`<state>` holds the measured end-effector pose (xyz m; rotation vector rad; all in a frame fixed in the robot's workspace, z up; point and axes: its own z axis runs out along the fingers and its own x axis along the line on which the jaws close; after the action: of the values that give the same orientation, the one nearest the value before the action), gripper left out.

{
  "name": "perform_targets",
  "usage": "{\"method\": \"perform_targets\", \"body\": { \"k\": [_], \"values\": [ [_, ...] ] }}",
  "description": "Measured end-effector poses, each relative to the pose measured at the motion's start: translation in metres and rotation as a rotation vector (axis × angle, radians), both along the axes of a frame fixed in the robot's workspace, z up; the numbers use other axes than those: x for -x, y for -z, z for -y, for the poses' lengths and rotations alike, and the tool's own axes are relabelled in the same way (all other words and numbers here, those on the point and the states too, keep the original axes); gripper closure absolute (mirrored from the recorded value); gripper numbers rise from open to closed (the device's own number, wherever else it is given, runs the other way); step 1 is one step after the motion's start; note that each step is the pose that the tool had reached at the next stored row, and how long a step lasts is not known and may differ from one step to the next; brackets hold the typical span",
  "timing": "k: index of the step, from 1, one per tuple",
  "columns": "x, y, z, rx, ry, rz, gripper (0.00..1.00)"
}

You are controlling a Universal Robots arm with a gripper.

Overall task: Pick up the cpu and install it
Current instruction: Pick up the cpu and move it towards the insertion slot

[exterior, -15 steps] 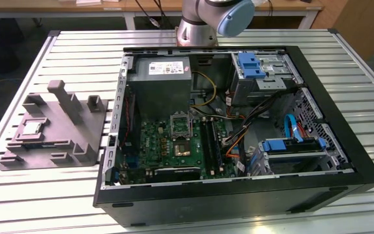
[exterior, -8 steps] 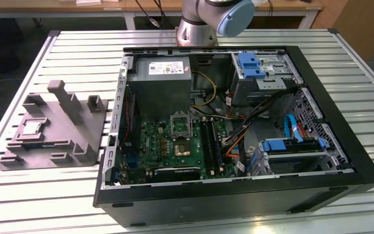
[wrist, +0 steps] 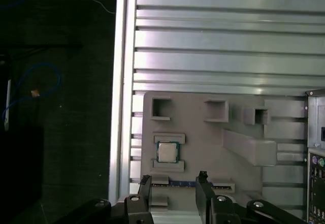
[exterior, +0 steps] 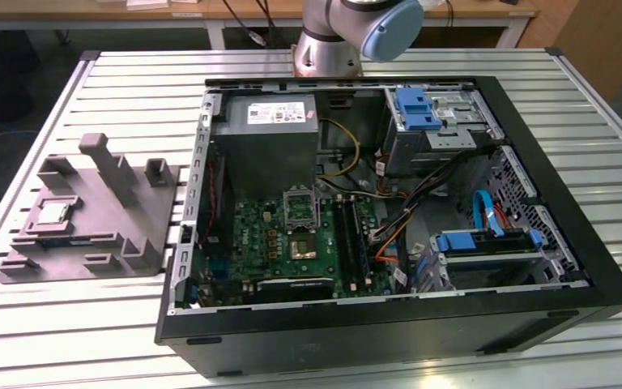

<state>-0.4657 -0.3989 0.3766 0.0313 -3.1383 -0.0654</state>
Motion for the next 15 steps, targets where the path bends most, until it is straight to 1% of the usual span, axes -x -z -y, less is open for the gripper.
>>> {"method": "perform_targets", "body": {
  "k": [4,15],
  "values": [
    [0.0,0.0061,0.0005,0.0,-0.003,-0.0011,0.53],
    [0.0,0.0077,0.0006,0.0002,-0.003,-0.0007,0.53]
  ]
}}
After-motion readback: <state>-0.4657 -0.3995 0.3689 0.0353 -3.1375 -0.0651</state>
